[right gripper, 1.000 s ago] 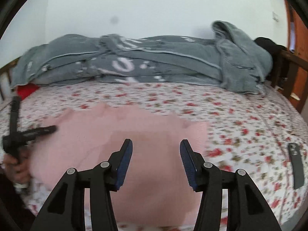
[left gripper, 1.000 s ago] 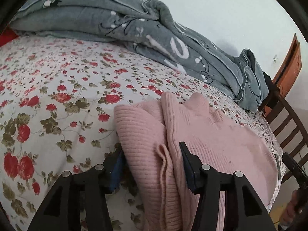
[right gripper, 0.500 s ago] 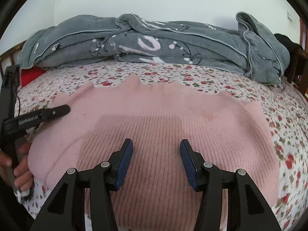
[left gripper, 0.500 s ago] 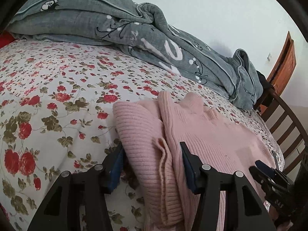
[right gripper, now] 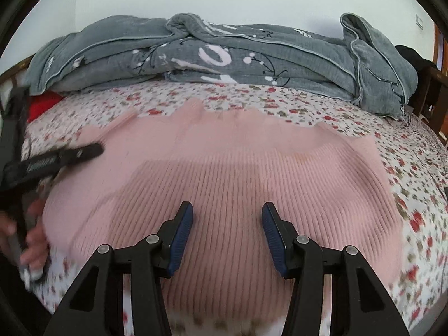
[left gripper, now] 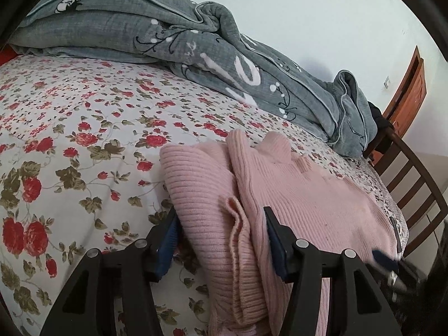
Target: Fold small clothes
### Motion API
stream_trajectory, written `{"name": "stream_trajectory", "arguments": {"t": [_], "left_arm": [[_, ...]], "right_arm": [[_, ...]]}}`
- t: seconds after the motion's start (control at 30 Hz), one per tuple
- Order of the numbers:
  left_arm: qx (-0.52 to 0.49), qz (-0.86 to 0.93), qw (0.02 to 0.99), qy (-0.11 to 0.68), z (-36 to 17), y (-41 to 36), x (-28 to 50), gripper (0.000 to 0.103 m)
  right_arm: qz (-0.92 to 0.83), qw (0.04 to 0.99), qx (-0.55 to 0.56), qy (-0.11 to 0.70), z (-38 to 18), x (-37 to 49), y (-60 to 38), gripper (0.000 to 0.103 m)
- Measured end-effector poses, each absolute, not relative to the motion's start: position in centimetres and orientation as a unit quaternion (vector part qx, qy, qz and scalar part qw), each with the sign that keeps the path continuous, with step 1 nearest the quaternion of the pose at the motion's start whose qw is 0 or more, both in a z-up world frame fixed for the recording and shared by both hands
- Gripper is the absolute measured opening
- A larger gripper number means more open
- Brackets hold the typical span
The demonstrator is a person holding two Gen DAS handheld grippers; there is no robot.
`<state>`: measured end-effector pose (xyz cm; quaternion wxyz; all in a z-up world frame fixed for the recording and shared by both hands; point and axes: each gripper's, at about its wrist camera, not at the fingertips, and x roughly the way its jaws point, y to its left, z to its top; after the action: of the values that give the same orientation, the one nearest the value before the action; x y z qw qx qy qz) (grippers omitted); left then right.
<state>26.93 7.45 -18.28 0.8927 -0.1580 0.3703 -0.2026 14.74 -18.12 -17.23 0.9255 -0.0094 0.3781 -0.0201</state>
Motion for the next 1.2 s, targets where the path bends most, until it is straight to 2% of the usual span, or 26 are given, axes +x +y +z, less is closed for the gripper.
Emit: {"name": "stream_trajectory", "arguments": {"t": [0.1, 0.2, 0.37, 0.73, 1.03, 1.13, 1.2], "left_arm": [[-0.163, -0.208, 0.891, 0.370, -18.3, 7.5, 27.0, 0.055], [-0.165, -0.210, 0.890, 0.370, -18.3, 7.6, 27.0, 0.055], [-0.159, -0.215, 0.889, 0.371, -18.3, 7.4, 27.1, 0.060], [-0.156, -0.219, 0.885, 0.379, -18.4, 7.1, 27.5, 0.060], [-0.145, -0.223, 0.868, 0.419, -17.9, 6.6, 26.7, 0.060], [-0.151, -0.196, 0.865, 0.436, -17.5, 6.0, 26.7, 0.057], [-0.164, -0.184, 0.859, 0.449, -17.2, 5.6, 26.9, 0.041]], "right_arm": [[-0.013, 0.917, -0.023, 0.398, -18.4, 12.6, -17.9, 0.051], [-0.012, 0.923, -0.038, 0.384, -18.7, 11.4, -17.7, 0.051], [-0.022, 0.925, -0.010, 0.379, -18.9, 12.3, -17.9, 0.053], [-0.032, 0.935, 0.013, 0.353, -19.7, 12.0, -18.1, 0.055], [-0.015, 0.936, 0.018, 0.352, -19.7, 12.1, -18.5, 0.055], [-0.007, 0.936, 0.011, 0.351, -19.7, 12.2, -18.6, 0.056], [-0.003, 0.935, 0.011, 0.353, -19.7, 12.2, -18.7, 0.056]]}}
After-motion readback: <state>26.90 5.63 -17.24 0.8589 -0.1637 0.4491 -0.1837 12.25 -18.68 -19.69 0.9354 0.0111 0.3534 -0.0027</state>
